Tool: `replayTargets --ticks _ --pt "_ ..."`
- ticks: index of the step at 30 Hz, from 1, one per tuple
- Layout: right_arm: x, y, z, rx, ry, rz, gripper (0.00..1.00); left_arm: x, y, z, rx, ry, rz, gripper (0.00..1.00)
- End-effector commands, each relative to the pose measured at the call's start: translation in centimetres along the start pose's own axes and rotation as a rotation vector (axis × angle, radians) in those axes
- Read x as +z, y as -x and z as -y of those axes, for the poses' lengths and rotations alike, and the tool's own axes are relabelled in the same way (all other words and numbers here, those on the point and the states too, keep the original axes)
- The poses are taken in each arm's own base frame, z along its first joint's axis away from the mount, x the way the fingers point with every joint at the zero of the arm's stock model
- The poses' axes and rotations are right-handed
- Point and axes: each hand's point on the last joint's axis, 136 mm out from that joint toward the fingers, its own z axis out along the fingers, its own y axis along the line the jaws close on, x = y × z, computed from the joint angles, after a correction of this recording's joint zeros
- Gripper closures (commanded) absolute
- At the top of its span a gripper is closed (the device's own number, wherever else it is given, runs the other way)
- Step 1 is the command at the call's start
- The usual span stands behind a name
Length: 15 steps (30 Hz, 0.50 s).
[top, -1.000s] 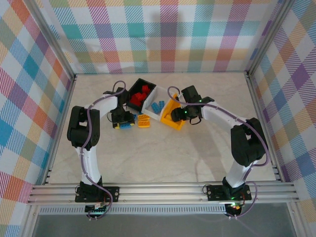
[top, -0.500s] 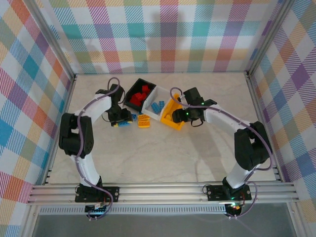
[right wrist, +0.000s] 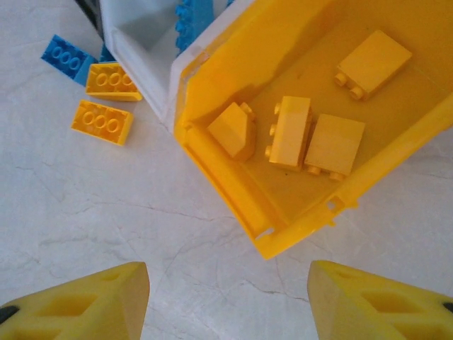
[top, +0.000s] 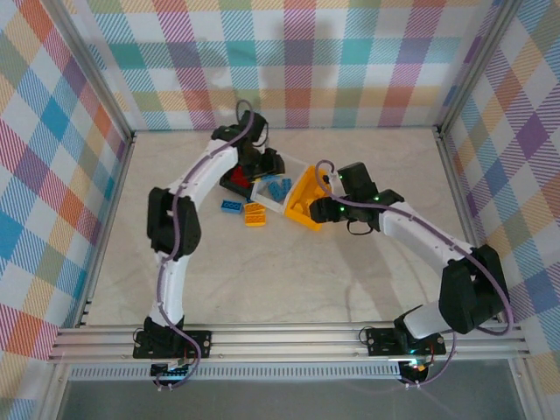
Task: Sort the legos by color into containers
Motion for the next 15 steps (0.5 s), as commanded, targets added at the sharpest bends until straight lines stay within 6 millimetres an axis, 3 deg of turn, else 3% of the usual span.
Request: replayTargets --ticks 1,7,15 --pt "-1.0 -0.1 -1.6 -0.029 0.059 0.028 0.38 1.4 0.1 0.7 -0.024 0.018 -0.035 0.43" --pt "-2.0 -1.6 -2.1 -0.05 0.067 0.026 0.38 2.6 1.1 1.0 -0.028 0.026 -0.03 0.32" --pt "-1.3 -2.6 -2.7 -0.058 0.073 0.004 0.36 0.7 1.3 2.3 -0.014 -0.01 -0.01 0.2"
